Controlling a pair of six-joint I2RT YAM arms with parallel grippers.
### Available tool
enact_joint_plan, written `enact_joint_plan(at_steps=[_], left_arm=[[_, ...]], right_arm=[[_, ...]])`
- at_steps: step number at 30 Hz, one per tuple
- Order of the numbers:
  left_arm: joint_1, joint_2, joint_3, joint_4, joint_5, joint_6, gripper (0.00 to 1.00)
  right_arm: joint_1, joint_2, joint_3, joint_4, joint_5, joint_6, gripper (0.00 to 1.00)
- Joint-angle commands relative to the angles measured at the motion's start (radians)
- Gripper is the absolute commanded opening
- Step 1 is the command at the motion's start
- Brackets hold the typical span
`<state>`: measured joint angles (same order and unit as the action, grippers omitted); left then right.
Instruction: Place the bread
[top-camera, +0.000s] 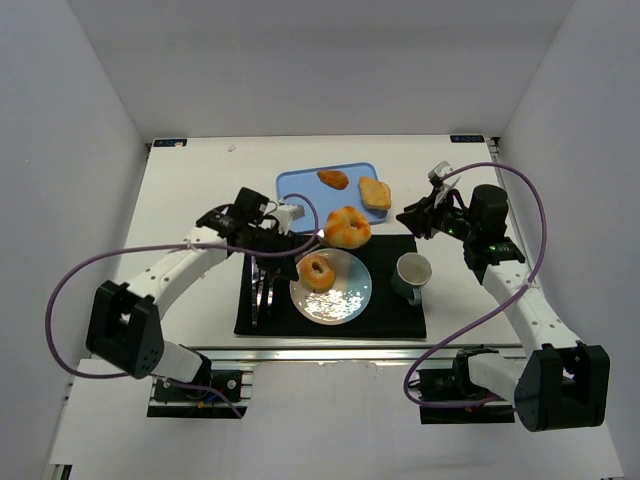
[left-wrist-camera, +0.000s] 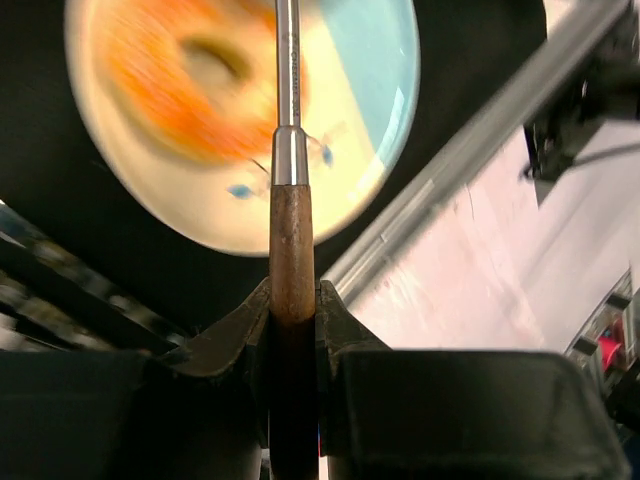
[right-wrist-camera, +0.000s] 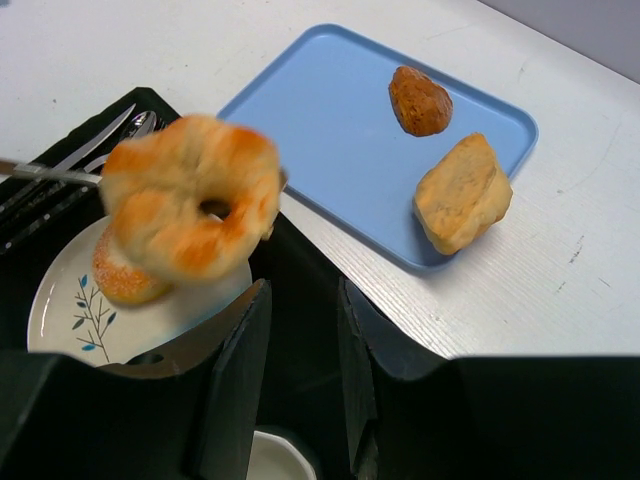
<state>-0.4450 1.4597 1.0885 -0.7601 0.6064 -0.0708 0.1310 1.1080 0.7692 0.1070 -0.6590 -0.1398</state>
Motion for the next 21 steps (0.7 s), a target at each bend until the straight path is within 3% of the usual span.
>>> enact_joint_plan(at_steps=[1, 8, 16, 21], left_arm=[[-0.075, -0.12, -0.047, -0.005, -0.042, -0.041, 0.0], [-0.15, -0.213, -0.145, -0.018, -0.118, -0.101, 0.0], [-0.219, -0.2, -0.142, -0.073, -0.212, -0.086, 0.0], [-0.293, -0.173, -0.105, -0.108, -0.342, -0.089, 0.0]], right_arm=[[-0.004, -0.004, 0.022, 0.002, -0.019, -0.02, 0.39], [-0.005, -0.007, 0.03, -0.013, -0.037, -0.021, 0.39], [-0.005, -0.017, 0.024, -0.021, -0.042, -0.021, 0.39], [-0.005, -0.027, 0.016, -0.02, -0.037, -0.02, 0.39]])
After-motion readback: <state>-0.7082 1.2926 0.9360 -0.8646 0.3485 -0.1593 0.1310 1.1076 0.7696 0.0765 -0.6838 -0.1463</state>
